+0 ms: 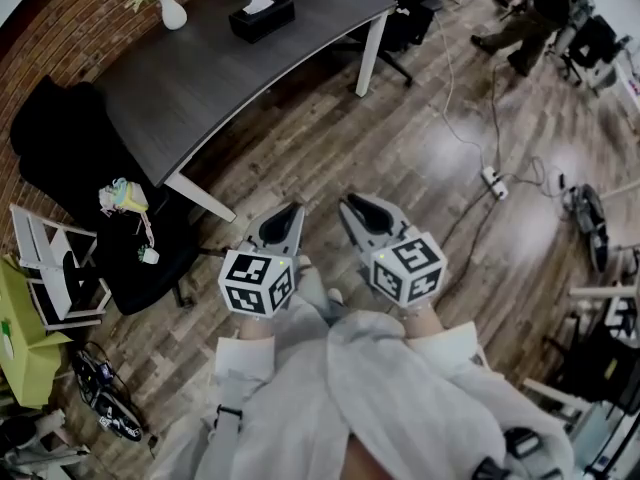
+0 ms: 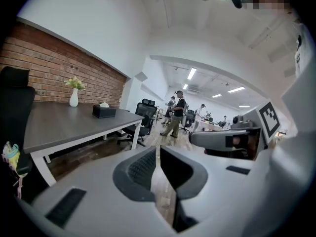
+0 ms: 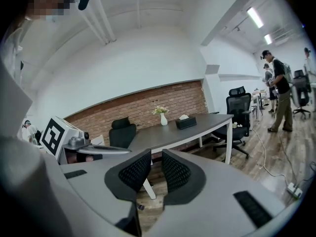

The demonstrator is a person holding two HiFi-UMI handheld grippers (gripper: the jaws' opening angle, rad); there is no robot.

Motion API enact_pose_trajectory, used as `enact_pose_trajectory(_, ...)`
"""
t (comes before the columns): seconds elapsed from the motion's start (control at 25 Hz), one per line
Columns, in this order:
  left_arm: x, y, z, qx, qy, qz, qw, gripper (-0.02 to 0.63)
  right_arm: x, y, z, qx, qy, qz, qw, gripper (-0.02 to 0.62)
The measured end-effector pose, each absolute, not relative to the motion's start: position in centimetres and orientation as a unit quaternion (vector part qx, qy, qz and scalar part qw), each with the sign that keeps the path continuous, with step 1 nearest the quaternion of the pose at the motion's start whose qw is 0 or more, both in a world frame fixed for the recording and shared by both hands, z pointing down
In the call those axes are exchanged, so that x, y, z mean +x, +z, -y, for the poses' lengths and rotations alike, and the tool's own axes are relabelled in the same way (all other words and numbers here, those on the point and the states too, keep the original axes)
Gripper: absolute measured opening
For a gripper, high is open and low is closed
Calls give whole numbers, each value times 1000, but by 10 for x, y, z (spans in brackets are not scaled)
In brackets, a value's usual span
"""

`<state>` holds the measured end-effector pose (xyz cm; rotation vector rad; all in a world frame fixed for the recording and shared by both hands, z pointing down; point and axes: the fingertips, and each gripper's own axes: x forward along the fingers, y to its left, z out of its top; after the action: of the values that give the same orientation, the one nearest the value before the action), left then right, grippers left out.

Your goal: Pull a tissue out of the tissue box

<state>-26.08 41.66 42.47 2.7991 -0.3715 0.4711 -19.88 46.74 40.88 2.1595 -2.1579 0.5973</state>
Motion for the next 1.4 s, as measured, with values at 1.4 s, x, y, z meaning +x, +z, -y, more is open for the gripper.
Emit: enact_pose_trajectory(1.4,-107,419,-158,975,170,44,140,92,-57,408,-215,701,210,680,39,66)
